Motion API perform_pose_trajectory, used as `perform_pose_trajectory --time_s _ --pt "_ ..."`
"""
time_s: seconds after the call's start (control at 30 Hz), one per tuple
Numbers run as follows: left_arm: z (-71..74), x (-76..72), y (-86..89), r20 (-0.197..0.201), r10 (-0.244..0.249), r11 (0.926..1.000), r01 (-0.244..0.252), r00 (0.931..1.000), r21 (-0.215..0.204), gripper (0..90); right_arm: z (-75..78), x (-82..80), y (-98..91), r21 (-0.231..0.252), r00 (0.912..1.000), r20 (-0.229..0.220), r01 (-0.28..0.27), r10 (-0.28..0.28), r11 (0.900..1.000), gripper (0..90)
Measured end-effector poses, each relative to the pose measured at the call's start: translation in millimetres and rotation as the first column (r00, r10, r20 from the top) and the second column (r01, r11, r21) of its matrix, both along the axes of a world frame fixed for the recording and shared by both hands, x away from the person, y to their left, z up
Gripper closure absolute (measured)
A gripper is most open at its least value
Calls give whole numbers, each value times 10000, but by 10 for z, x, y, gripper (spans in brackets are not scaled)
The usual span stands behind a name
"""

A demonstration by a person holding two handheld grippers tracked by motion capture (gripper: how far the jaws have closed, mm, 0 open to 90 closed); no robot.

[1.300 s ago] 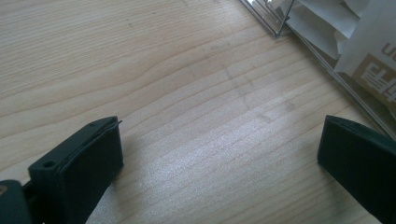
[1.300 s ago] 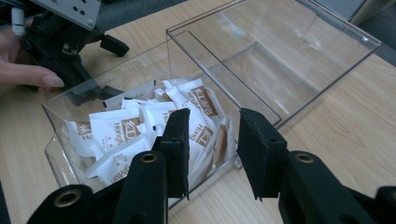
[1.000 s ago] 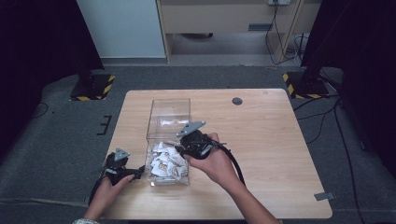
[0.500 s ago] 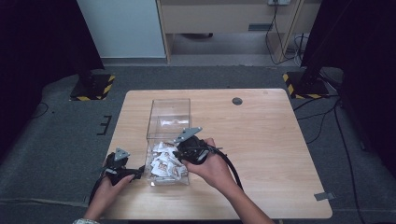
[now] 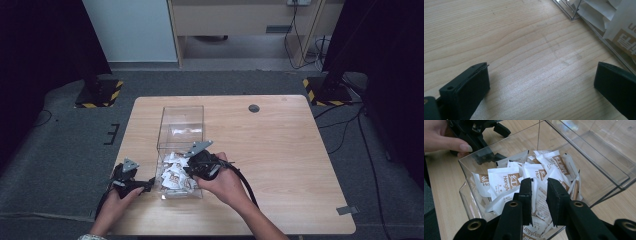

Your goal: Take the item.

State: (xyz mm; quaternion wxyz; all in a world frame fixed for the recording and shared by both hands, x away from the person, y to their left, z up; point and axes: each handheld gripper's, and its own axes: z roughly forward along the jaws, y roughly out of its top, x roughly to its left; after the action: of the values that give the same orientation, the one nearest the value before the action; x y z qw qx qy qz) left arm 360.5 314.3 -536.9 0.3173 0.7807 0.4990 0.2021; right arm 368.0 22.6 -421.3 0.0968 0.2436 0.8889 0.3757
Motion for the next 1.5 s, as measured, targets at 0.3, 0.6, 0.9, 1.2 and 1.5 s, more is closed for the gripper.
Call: perform_pose_trajectory --time_s 0.3,0.6,0.9,1.2,1.5 --pt "0 0 0 0 0 10000 0 10000 -2 0 -58 -7 66 -55 10000 -47 -59 59 10000 738" --pt "0 0 0 0 3 10000 -3 10000 -2 0 -152 15 80 -268 9998 -183 -8 3 9996 735" --pt "0 0 0 -1 -1 10000 1 10000 0 0 -176 18 95 -311 9998 -209 -6 -1 9995 736" --pt "0 0 0 1 2 10000 -2 10000 -3 0 -210 35 101 -434 9997 -237 48 -59 9990 747" --pt "0 0 0 0 1 10000 -1 10000 -1 0 -227 41 112 -531 9997 -233 88 -100 9986 762"
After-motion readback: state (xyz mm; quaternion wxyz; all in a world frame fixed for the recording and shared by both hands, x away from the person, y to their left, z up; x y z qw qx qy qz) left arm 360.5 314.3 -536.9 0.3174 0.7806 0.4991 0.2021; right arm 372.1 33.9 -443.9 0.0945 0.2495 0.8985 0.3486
